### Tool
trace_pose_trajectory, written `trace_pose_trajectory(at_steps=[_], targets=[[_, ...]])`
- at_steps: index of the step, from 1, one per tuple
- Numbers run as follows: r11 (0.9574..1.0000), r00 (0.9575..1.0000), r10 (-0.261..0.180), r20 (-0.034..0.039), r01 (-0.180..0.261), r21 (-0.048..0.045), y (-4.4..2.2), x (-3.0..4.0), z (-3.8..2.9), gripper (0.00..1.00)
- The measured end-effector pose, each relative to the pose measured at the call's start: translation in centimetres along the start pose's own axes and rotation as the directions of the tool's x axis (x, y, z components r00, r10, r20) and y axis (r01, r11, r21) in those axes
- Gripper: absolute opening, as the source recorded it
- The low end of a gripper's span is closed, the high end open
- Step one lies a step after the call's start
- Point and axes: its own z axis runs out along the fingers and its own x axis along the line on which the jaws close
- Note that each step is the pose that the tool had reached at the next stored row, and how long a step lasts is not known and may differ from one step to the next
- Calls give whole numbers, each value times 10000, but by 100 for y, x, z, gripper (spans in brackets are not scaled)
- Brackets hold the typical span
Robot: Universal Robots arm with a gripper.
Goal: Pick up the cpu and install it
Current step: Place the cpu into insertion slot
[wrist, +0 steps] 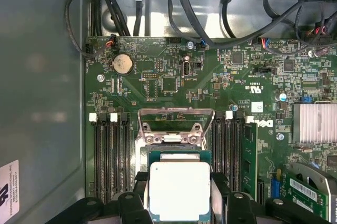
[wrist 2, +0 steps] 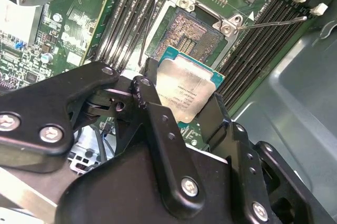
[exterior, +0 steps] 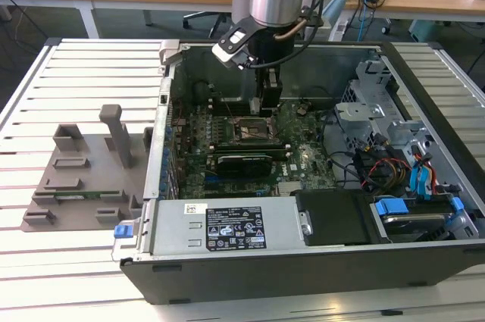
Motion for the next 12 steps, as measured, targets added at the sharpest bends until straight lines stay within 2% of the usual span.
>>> trace_pose_trajectory(at_steps=[12], targets=[[10000, 10000, 0, 6, 0, 0, 0, 2, 41, 55]])
